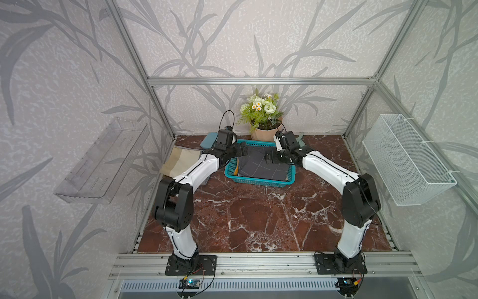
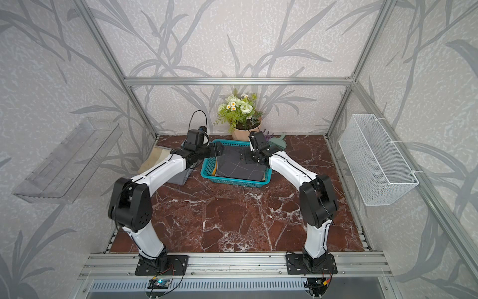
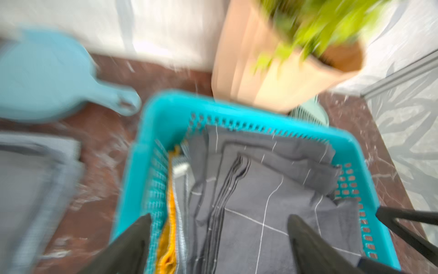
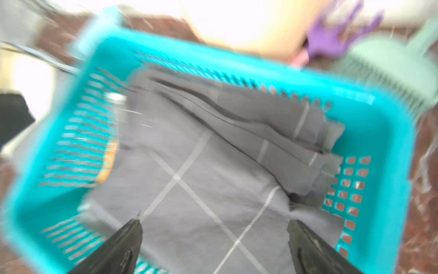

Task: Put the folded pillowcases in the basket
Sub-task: Place the pillowcase in the basket, then move the pillowcase to the center of the board.

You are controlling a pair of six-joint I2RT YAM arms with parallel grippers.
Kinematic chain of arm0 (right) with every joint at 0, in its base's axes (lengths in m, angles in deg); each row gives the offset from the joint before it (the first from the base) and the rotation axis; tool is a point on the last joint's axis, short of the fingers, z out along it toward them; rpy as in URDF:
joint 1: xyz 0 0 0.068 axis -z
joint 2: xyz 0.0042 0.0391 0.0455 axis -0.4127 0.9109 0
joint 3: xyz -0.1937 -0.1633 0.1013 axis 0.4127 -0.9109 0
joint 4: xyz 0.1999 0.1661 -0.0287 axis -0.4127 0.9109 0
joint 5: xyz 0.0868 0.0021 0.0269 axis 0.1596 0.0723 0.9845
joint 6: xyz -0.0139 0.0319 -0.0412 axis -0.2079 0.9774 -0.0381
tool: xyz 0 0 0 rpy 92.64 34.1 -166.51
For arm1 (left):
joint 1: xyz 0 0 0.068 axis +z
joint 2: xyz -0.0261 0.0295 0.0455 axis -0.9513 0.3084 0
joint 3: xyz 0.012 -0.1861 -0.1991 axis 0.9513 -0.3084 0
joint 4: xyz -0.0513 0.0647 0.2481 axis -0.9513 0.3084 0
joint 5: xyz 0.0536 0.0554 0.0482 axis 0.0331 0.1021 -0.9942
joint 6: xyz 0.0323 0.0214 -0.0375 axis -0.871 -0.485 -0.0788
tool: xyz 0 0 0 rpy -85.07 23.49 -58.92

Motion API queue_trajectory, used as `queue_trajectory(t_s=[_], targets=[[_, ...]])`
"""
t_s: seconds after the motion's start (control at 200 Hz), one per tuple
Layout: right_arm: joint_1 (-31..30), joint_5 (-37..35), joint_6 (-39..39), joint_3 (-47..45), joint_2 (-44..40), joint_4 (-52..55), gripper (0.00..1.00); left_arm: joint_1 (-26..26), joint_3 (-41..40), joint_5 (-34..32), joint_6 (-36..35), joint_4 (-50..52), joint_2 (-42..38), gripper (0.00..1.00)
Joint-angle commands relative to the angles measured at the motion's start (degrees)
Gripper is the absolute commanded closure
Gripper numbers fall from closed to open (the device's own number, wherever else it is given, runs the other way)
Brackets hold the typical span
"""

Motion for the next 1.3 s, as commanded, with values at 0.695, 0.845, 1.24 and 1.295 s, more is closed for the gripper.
queue_trajectory(t_s=[0.695,0.845,1.24,1.295], targets=[[-9.02,1.47,5.57,-27.69,-19.49,-4.88,0.01,18.98,-3.98,-18.97,16.35,11.5,12.11,0.0],[-9.02,1.98,6.89,-30.02,-20.55,-5.65,0.01,19.34,-4.58,-20.43,15.67,11.01,14.03,0.0],[-9.11,1.57,8.19,-32.5,-24.15,-3.9,0.01,20.06,-4.1,-20.27,13.03,13.4,18.98,0.27],[-9.11,1.07,8.24,-32.77,-25.5,-3.29,0.01,20.07,-4.85,-19.67,13.1,13.75,18.95,0.36]])
